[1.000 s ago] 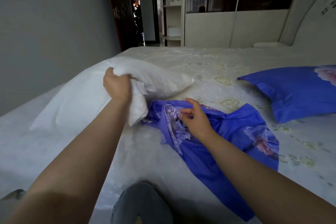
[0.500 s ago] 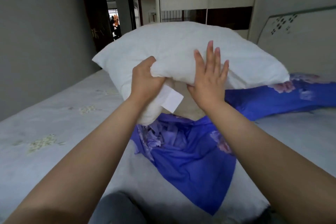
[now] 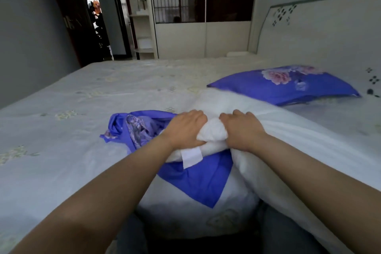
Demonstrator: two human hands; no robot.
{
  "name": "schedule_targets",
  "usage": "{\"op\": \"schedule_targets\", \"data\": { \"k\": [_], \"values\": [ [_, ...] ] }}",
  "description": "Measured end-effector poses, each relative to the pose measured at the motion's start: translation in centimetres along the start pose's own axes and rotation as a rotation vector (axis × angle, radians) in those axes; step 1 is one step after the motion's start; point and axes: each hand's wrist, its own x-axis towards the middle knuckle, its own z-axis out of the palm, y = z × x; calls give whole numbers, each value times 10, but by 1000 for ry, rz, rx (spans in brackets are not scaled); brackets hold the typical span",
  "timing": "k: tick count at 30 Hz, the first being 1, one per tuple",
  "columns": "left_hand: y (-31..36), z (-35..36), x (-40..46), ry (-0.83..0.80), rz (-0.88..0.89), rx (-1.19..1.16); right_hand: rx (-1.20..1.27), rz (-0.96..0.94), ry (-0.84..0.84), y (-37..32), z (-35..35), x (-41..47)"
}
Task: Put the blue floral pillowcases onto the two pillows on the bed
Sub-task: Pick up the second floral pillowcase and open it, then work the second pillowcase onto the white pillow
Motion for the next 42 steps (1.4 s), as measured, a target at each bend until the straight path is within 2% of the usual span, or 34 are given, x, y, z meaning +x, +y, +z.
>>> {"op": "schedule_targets", "data": {
  "k": [2,6,8,10,12,14,17,20,22,26,29,32,36,39,42],
  "values": [
    [6,11,-14,-75,-102,-119,10,-10,-155,-3,0,4],
    [2,15,-34,-162,-235,-192,-53,-26,-297,-10,-2,29],
    [1,9,-42,-227,-265,-288,78,-51,-390,-17,-3,40],
    [3,7,-46,-377,-282,-370,364,-65,-455,-18,-7,50],
    [7,8,-47,-501,-249,-311,521,8,-438,-11,-10,69],
    [8,16,-52,-556,-178,-220,489,135,-314,6,-8,95],
    [5,30,-61,-463,-90,-207,404,293,-196,33,3,120],
    [1,31,-57,-400,-96,-371,586,381,-284,56,16,132],
    [-6,30,-57,-288,-80,-418,647,394,-358,59,30,135],
    [-32,16,-47,-91,-48,-360,511,470,-477,52,74,137],
    [-39,4,-21,-116,-10,-264,306,397,-389,33,92,119],
    [-29,0,18,-242,-1,-232,98,216,-214,14,102,101],
    [-28,18,69,-572,-24,-171,102,139,-149,18,103,81],
    [-33,42,98,-925,-83,-244,318,140,-130,28,84,68],
    [-35,65,108,-1155,-65,-216,678,229,47,31,82,63]
  ]
}}
